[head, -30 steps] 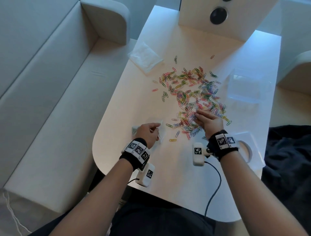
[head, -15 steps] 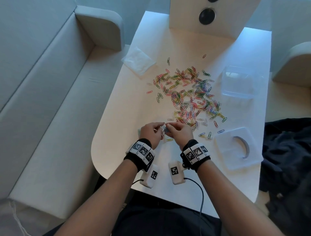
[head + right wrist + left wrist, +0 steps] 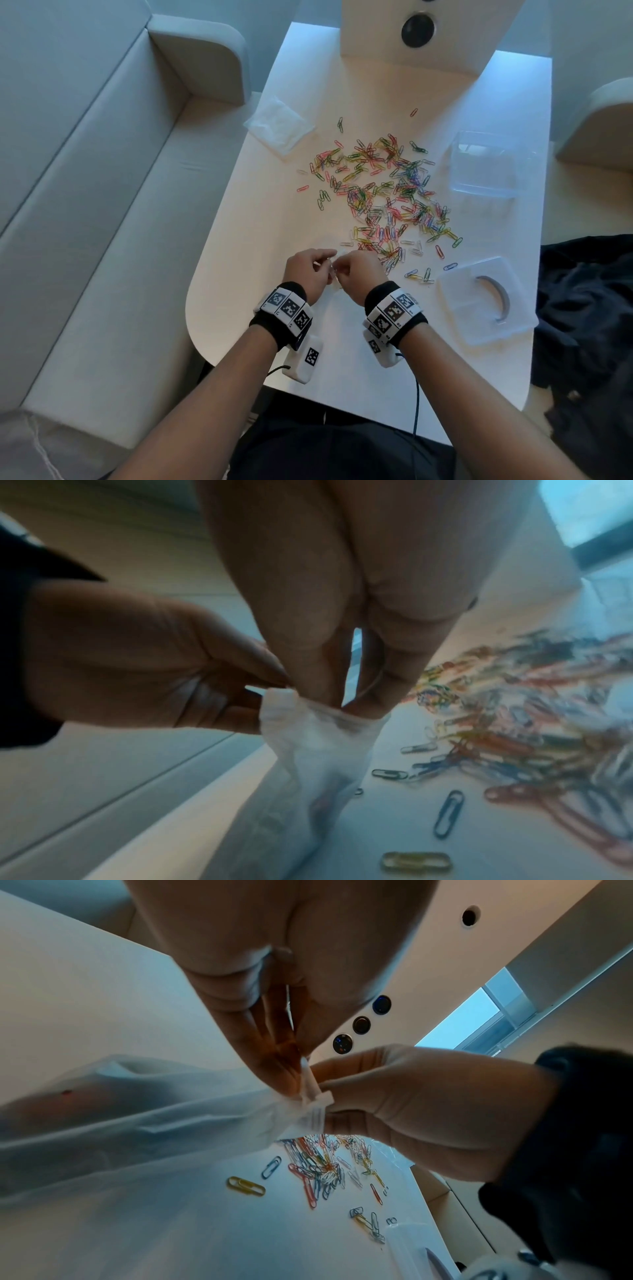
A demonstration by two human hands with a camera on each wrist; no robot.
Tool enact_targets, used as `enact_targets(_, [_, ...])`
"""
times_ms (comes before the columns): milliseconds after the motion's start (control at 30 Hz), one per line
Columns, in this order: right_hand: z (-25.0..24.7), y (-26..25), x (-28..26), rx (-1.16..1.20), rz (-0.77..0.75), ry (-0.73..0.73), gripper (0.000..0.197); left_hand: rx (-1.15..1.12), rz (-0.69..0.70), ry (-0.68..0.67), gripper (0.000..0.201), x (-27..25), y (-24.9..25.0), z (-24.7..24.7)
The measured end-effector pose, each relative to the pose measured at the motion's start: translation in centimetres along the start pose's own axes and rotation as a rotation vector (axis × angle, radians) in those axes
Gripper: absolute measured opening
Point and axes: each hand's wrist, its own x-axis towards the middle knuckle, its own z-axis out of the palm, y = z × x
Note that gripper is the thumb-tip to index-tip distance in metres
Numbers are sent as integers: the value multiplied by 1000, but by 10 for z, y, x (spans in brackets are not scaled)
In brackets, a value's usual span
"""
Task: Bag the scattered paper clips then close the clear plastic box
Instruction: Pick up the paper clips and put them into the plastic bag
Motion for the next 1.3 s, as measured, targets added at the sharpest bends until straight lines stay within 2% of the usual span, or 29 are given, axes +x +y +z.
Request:
enact_targets(67, [-5,-2,1,-104,-27,-123,29,11,7,-6,27,0,0,-1])
enact_targets(167, [-16,1,2,75,9,-159,39,-22,-33,12,31,0,-1,-2])
enact_targets(233, [-26,11,1,295,53,-38,35,-43,-88,21,32,1,-2,-5])
enact_targets(300, [-37,31,-2,394,174,168,25,-34,-116,16,27,1,-2,-13])
enact_targets(333, [-40,44,-2,345,252,241,25,-32,-115,18,24,1,-2,-18])
enact_targets(367, [-40,57,-2,237,342,255,37,-29,-110,28,21,0,-3,-25])
enact_targets(433, [-33,78,1,2,464,140,73,-14,-85,81,19,-1,-5,-39])
enact_targets(500, [-20,86,6,-123,438,64,91,-19,-52,133,14,-1,-9,-54])
enact_targets(567, [-7,87,12,-249,350,50,94,-47,-30,166,9,-1,-12,-68])
enact_targets(667, [7,77,22,-395,270,32,84,-58,-2,226,9,2,-18,-86])
enact_targets(767, [18,72,30,-414,151,92,47,-64,8,273,8,9,-24,-96])
enact_targets(833, [18,73,35,-359,73,136,29,-66,-2,275,8,12,-25,-96])
enact_targets(967, [3,83,35,-184,76,197,15,-72,-17,222,7,13,-25,-84])
enact_targets(1033, [-6,89,32,-57,164,250,17,-62,-18,184,7,11,-26,-73])
enact_targets(1100, [-12,99,27,132,319,281,22,-59,-22,143,7,10,-26,-61])
enact_targets(1200, [-15,106,17,577,512,327,23,-47,-40,84,9,10,-28,-43])
enact_targets(1300, [-18,87,4,1183,538,322,30,-54,-73,36,7,9,-28,-30])
